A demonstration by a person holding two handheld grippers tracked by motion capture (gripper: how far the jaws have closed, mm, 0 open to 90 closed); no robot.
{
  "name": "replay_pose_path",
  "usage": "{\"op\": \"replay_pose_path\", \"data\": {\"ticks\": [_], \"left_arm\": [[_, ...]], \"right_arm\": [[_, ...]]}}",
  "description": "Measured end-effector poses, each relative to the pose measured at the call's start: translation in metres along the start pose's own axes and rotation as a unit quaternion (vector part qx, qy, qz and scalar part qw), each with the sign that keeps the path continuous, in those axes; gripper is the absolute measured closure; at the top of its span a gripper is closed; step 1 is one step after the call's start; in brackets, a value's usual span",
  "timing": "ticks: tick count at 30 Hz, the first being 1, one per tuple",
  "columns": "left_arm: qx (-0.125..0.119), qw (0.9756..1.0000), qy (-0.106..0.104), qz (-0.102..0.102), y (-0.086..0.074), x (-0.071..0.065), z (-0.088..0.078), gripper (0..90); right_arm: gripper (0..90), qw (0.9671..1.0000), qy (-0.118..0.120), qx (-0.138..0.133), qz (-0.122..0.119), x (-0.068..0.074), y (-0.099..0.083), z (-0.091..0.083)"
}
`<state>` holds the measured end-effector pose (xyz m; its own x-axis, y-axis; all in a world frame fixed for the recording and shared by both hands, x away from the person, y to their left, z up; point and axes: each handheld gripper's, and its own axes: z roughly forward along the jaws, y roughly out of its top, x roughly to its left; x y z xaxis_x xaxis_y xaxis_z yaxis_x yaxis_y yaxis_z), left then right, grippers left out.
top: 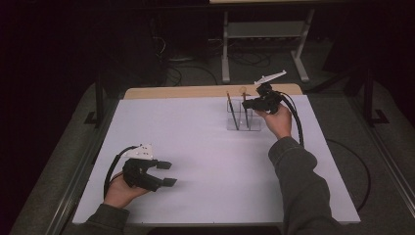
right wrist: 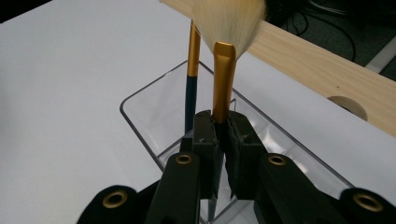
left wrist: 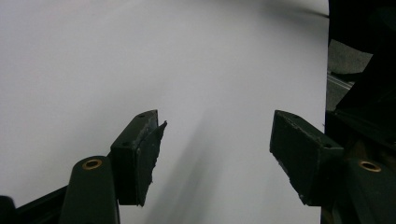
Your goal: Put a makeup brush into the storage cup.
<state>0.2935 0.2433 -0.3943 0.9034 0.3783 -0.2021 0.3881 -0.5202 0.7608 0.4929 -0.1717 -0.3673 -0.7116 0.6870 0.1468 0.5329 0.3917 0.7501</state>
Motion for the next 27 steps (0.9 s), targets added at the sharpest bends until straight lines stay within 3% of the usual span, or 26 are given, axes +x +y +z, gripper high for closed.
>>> {"op": "replay_pose_path", "data": {"ticks": [3, 5, 8, 10, 15, 27], "left_arm": [[-0.001, 1.0, 0.0, 0.0, 0.0, 0.0, 0.0, 32.7], [0.0, 1.0, 0.001, -0.001, 0.0, 0.0, 0.0, 32.8], [0.001, 1.0, 0.0, -0.001, 0.0, 0.0, 0.0, 32.8], [0.0, 1.0, 0.001, 0.0, 0.0, 0.0, 0.0, 32.8], [0.001, 1.0, 0.002, -0.001, 0.0, 0.0, 0.0, 32.2], [0.0, 1.0, 0.005, 0.0, 0.001, -0.001, 0.001, 31.4]], "right_arm": [[81.7, 1.0, 0.0, 0.001, 0.007, 0.001, -0.001, -0.001], [81.7, 1.0, -0.002, -0.003, -0.003, 0.0, -0.002, -0.001], [81.5, 1.0, -0.003, 0.0, 0.008, 0.0, -0.003, -0.002], [81.2, 1.0, -0.005, 0.001, 0.001, -0.001, -0.005, -0.002], [74.8, 0.9999, -0.009, 0.004, 0.013, 0.001, -0.007, -0.004], [70.9, 0.9998, -0.002, -0.016, 0.015, 0.003, -0.018, -0.018]]}}
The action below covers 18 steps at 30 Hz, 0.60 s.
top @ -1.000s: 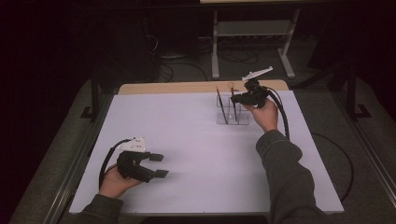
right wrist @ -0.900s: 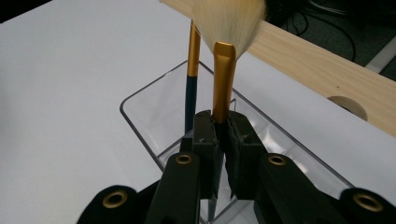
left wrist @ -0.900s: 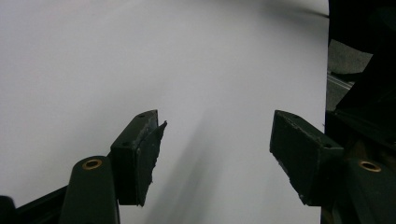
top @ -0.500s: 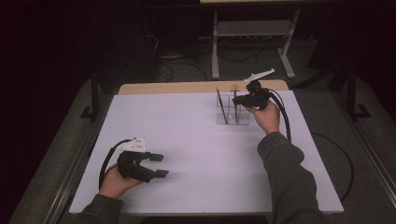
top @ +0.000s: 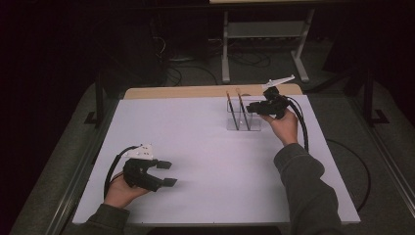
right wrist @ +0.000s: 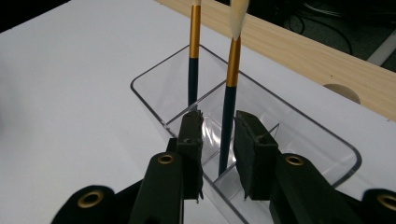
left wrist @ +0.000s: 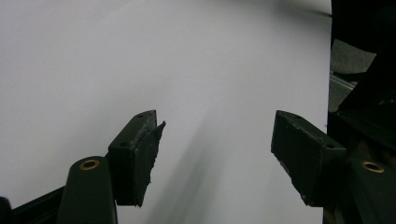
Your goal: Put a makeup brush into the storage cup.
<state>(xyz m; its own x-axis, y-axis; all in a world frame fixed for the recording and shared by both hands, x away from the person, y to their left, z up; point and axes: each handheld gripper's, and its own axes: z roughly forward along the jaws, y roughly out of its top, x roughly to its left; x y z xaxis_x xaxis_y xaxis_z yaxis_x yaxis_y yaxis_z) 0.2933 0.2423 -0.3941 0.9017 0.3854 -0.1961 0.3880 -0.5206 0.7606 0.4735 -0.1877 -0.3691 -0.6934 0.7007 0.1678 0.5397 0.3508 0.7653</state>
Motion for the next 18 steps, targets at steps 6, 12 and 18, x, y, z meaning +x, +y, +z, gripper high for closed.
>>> {"op": "replay_pose_path", "data": {"ticks": [6, 12, 18], "left_arm": [[-0.003, 1.0, 0.003, -0.003, 0.0, 0.0, -0.001, 31.2], [-0.005, 1.0, 0.006, -0.003, 0.0, 0.001, -0.001, 30.5], [-0.004, 1.0, 0.005, -0.002, 0.001, 0.0, 0.0, 29.9]], "right_arm": [[69.1, 1.0, 0.008, -0.006, 0.002, 0.002, -0.007, -0.005], [67.2, 0.9998, 0.012, -0.013, 0.005, 0.004, -0.013, -0.011], [64.0, 0.9997, 0.014, -0.018, 0.002, 0.006, -0.017, -0.017]]}}
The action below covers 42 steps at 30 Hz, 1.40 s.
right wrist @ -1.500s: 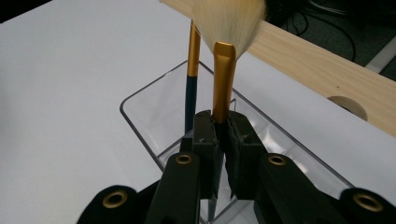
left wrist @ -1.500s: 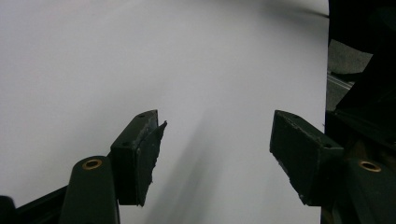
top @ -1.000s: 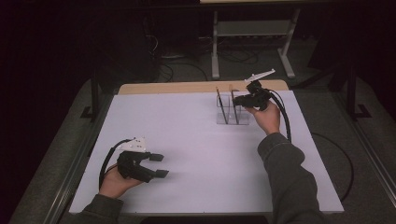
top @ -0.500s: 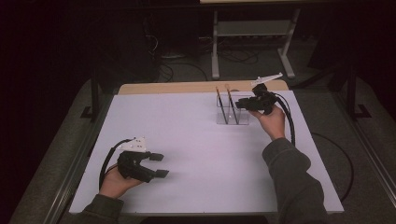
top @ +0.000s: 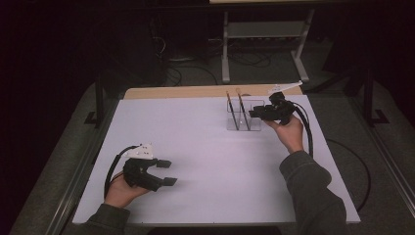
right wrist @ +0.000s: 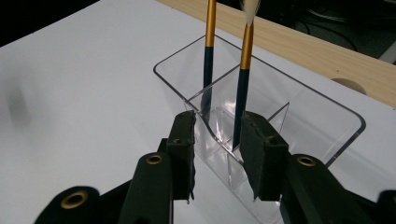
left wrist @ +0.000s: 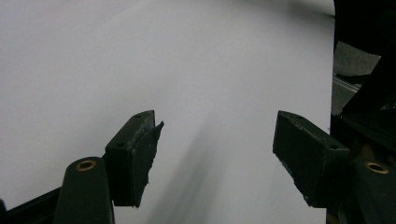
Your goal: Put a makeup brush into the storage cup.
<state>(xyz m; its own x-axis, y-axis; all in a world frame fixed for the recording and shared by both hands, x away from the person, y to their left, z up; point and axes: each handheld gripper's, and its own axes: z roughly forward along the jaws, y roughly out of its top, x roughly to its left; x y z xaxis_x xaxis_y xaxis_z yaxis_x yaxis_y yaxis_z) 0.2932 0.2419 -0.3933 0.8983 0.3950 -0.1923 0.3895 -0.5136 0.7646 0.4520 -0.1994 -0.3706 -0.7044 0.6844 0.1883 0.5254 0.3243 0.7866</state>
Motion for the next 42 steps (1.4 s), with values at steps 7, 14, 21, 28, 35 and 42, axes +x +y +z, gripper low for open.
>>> {"op": "replay_pose_path", "data": {"ticks": [7, 14, 21, 28, 35, 42], "left_arm": [[-0.003, 1.0, 0.001, 0.0, 0.0, 0.0, 0.0, 29.7], [-0.004, 1.0, 0.006, 0.0, 0.0, 0.001, -0.002, 29.6], [-0.007, 0.9999, 0.008, -0.002, -0.001, 0.001, -0.002, 29.5], [-0.007, 0.9999, 0.013, -0.004, -0.004, 0.002, -0.002, 29.4], [-0.004, 0.9998, 0.017, -0.008, -0.004, 0.002, -0.002, 28.1], [-0.006, 0.9997, 0.021, -0.009, -0.005, 0.002, -0.002, 27.2]], "right_arm": [[62.8, 1.0, 0.003, -0.003, -0.003, 0.004, -0.005, -0.006], [61.7, 1.0, 0.007, -0.002, -0.005, 0.008, -0.01, -0.012], [60.4, 1.0, 0.009, 0.0, -0.003, 0.009, -0.018, -0.017], [58.6, 0.9999, 0.014, -0.004, -0.002, 0.013, -0.024, -0.022], [56.2, 0.9999, 0.017, -0.001, -0.002, 0.018, -0.03, -0.025], [51.9, 0.9997, 0.023, -0.005, -0.007, 0.023, -0.035, -0.03]]}}
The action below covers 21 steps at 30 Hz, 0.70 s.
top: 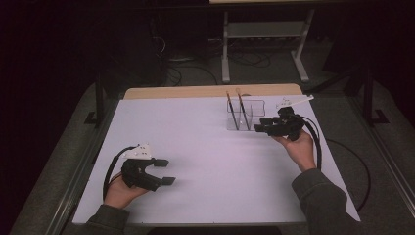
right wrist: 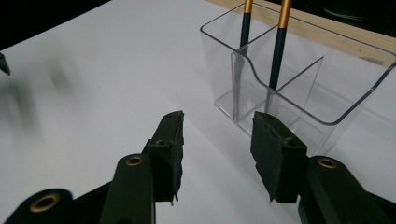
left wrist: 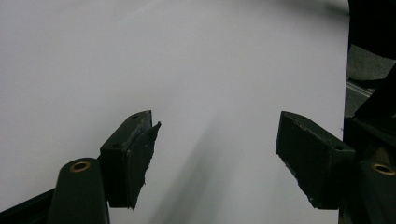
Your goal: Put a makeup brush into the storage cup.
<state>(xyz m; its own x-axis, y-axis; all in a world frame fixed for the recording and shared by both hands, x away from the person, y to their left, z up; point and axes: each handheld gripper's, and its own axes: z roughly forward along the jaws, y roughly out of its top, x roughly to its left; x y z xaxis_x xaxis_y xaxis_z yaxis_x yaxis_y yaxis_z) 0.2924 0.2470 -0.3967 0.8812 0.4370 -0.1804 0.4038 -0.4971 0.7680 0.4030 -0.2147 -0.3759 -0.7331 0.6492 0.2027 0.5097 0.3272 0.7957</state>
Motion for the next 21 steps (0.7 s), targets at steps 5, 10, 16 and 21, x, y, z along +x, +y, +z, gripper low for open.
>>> {"op": "replay_pose_path", "data": {"ticks": [5, 10, 16, 21], "left_arm": [[-0.003, 1.0, 0.004, 0.005, 0.0, 0.0, -0.001, 26.5], [-0.002, 1.0, 0.005, 0.004, 0.0, 0.0, 0.0, 25.7], [-0.004, 1.0, 0.007, 0.004, 0.0, -0.001, 0.0, 24.6], [-0.001, 0.9999, 0.009, 0.009, 0.0, -0.001, 0.0, 23.5]], "right_arm": [[48.8, 1.0, 0.002, 0.0, 0.0, 0.004, -0.002, -0.002], [46.4, 1.0, 0.001, -0.003, 0.0, 0.007, -0.007, -0.004], [43.5, 1.0, -0.001, -0.008, -0.004, 0.011, -0.012, -0.008], [41.9, 0.9999, -0.003, -0.013, -0.001, 0.014, -0.017, -0.012]]}}
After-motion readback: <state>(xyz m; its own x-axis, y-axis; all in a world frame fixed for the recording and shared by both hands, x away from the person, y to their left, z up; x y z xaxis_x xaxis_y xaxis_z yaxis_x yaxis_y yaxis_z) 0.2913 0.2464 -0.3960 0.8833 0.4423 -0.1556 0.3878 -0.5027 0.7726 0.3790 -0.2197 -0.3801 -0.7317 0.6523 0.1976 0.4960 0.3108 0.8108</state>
